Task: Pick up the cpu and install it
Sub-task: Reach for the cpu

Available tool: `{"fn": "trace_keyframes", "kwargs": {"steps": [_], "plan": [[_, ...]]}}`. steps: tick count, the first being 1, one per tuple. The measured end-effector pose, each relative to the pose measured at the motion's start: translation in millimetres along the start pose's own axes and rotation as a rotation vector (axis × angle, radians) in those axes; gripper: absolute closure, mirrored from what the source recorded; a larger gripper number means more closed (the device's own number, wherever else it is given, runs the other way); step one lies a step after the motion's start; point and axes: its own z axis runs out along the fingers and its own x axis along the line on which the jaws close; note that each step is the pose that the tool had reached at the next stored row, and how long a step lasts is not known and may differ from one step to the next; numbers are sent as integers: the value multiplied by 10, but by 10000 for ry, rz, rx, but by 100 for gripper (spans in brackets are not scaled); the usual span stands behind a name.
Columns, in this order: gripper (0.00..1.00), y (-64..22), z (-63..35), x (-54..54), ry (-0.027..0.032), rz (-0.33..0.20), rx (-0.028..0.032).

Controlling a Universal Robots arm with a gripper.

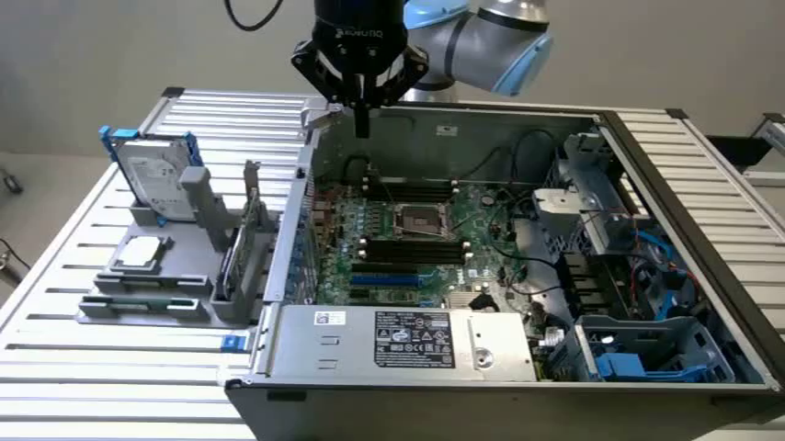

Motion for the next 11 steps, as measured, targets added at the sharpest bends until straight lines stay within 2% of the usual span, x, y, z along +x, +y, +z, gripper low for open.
{"fn": "trace_keyframes", "kwargs": {"steps": [11], "plan": [[89,0,0,0,-1,0,0]]}}
